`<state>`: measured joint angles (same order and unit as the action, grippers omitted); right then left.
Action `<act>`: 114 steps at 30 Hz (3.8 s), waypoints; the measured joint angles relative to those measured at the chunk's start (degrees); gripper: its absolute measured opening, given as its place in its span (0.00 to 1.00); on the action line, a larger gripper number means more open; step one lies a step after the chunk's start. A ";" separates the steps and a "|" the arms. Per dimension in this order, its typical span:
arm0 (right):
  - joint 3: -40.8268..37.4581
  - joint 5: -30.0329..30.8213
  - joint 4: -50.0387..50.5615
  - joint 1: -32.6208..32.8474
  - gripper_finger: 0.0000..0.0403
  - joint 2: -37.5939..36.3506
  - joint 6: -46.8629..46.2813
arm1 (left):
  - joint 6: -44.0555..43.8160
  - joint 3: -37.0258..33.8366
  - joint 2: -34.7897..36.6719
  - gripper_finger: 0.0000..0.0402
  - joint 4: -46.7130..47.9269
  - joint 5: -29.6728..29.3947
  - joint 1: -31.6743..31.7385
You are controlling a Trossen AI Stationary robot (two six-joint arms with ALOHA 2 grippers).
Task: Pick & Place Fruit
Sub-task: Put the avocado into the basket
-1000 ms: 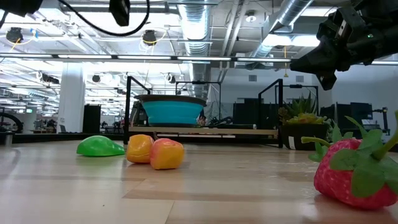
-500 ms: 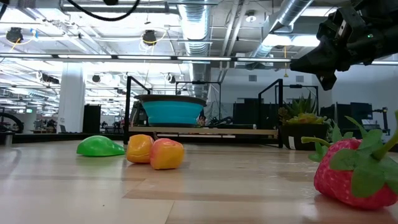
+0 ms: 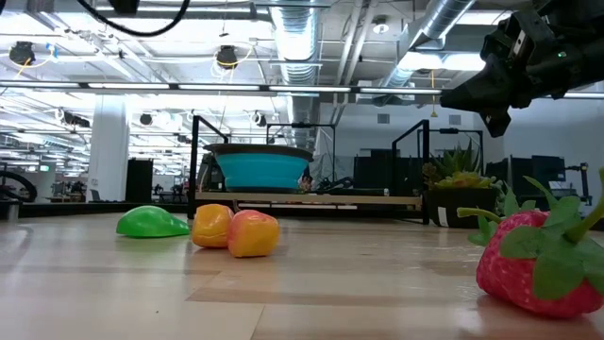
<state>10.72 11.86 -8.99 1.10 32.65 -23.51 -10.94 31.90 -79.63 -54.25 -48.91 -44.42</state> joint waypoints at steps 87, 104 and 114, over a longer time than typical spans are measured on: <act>0.00 0.20 1.92 -0.04 0.00 0.02 2.51 | -37.92 13.29 5.44 0.84 75.70 36.46 20.41; 0.00 0.19 1.92 -0.04 0.00 0.01 2.54 | -43.34 13.25 2.02 0.94 75.78 35.81 20.96; 0.00 0.17 1.94 -0.06 0.00 0.01 2.54 | -43.08 13.25 -8.05 0.94 75.72 35.76 20.96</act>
<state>10.72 12.03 -7.05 1.04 32.66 -20.97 -54.02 45.15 -87.69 21.47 -13.15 -23.46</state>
